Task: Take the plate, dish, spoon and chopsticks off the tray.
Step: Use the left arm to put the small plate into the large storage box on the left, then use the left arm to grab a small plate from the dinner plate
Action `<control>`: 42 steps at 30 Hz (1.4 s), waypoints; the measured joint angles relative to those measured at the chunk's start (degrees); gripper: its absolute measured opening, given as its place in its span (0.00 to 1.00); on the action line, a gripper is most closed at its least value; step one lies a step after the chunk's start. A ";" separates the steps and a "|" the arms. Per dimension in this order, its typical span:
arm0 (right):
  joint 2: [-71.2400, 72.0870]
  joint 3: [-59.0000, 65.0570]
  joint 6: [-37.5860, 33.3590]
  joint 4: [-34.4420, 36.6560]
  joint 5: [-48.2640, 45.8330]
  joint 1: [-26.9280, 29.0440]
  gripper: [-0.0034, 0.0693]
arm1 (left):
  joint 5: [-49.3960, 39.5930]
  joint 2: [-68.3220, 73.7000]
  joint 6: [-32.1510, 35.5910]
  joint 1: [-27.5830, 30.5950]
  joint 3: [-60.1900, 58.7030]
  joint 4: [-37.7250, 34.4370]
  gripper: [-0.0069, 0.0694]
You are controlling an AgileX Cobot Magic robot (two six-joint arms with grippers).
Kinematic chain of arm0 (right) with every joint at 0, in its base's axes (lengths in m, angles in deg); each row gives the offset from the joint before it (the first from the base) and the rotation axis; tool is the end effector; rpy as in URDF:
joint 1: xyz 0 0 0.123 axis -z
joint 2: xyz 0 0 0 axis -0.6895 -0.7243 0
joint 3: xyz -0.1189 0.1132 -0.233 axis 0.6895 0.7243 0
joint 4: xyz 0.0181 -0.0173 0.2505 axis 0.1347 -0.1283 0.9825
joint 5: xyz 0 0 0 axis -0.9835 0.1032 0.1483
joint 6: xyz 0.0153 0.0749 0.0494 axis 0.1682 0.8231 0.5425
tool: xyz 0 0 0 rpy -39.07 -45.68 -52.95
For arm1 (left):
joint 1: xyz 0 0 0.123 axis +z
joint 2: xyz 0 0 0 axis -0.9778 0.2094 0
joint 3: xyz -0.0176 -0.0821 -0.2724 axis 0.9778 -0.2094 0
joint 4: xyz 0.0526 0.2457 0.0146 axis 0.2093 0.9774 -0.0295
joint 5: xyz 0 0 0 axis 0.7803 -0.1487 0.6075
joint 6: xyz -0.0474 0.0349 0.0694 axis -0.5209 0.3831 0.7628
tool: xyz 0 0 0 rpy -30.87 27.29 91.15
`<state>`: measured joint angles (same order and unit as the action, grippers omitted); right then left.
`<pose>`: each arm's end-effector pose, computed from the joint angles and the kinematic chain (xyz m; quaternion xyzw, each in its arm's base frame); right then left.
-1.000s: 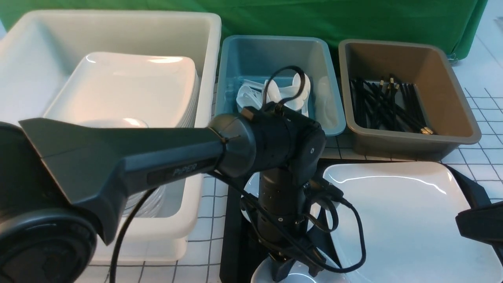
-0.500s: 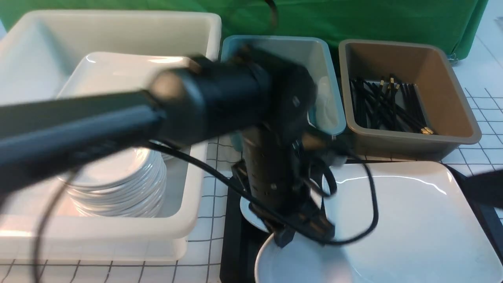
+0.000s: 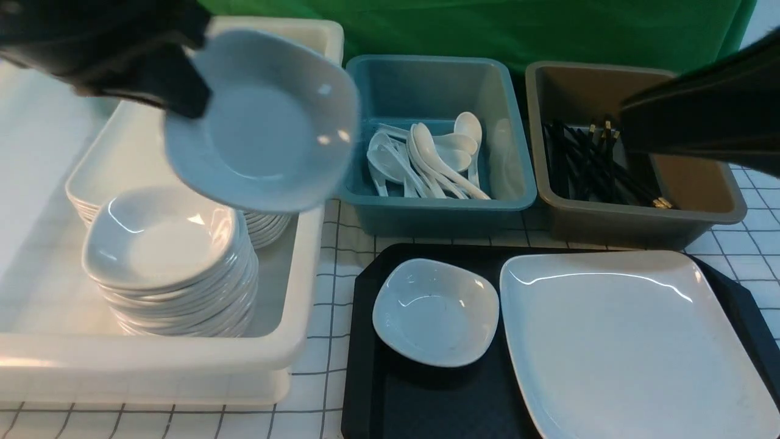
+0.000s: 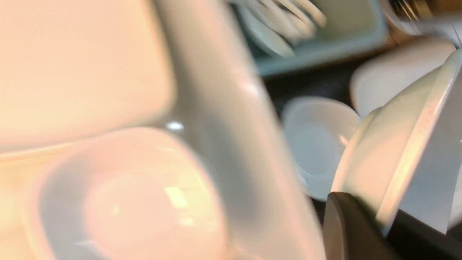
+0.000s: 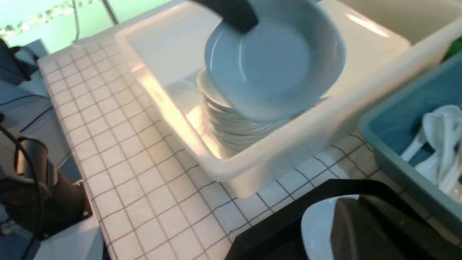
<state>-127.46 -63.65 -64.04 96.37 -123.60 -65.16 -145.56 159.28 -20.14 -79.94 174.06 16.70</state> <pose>0.1748 0.1276 0.4398 -0.4169 0.7510 0.2964 0.4174 0.2691 -0.0397 0.4151 0.0462 0.9410 -0.1722 0.2878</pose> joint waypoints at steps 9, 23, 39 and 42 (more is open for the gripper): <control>-7.90 -2.83 11.73 -17.04 6.10 -15.09 0.05 | 6.03 -0.23 3.37 18.01 -15.76 -8.19 0.10; -8.79 -2.83 12.71 -18.29 7.50 -15.80 0.05 | 13.17 0.35 5.06 18.04 -20.93 -4.18 0.49; -6.87 -2.90 29.07 -43.08 -8.79 -0.59 0.06 | 13.49 0.10 7.06 -20.61 -9.80 0.92 0.09; -4.29 0.42 28.96 -43.48 -8.81 0.96 0.06 | 16.61 4.54 5.08 -32.49 -9.80 6.42 0.10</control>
<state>-131.75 -63.23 -35.08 52.89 -132.41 -64.20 -128.95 163.82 -15.07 -112.42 164.26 23.12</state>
